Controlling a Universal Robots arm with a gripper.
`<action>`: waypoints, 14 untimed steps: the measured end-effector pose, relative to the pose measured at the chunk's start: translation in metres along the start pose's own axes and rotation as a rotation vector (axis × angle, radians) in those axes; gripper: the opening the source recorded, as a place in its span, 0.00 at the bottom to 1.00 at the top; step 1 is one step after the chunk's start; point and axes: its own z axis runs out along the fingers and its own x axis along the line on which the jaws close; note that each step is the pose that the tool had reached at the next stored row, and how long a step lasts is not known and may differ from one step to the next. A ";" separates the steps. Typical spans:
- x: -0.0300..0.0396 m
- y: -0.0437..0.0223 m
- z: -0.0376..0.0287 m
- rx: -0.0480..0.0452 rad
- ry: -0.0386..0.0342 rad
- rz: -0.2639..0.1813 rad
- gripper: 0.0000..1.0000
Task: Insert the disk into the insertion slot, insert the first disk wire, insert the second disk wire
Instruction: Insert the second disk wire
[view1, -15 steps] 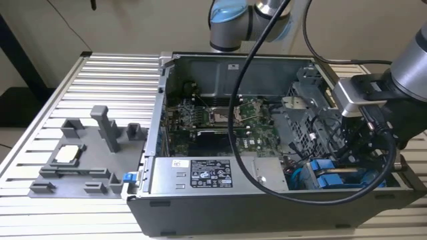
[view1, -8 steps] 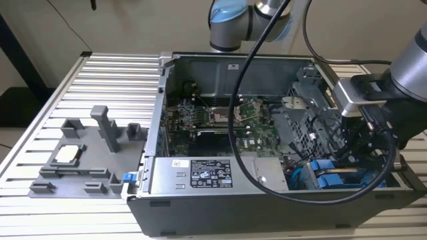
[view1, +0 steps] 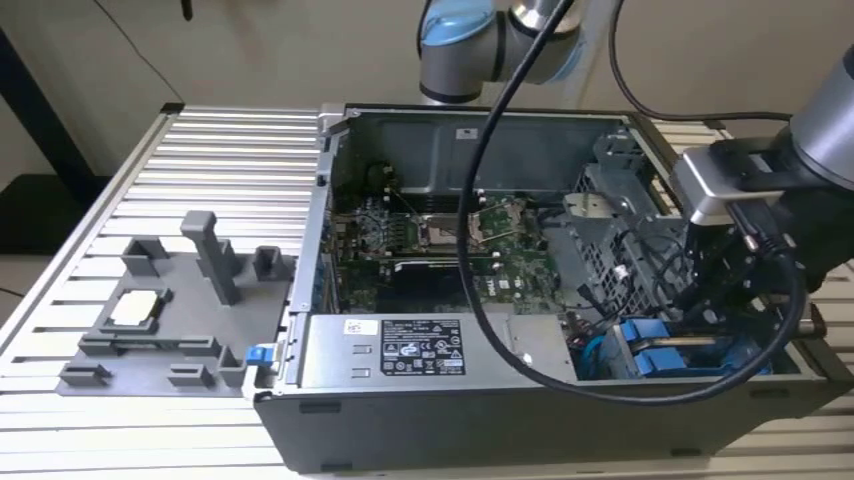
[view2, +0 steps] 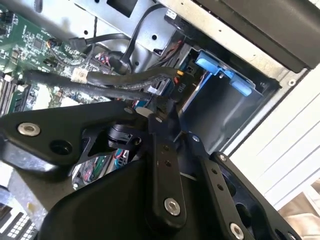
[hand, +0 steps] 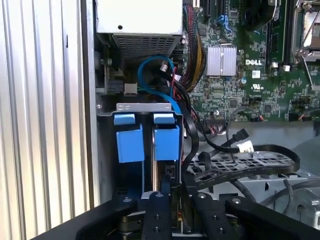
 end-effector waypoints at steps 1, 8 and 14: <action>-0.0004 -0.0001 -0.0039 -0.0004 -0.0001 0.000 0.24; -0.0036 -0.0016 -0.0350 -0.0028 0.0002 0.000 0.24; -0.0047 -0.0020 -0.0463 -0.0028 -0.0002 0.000 0.24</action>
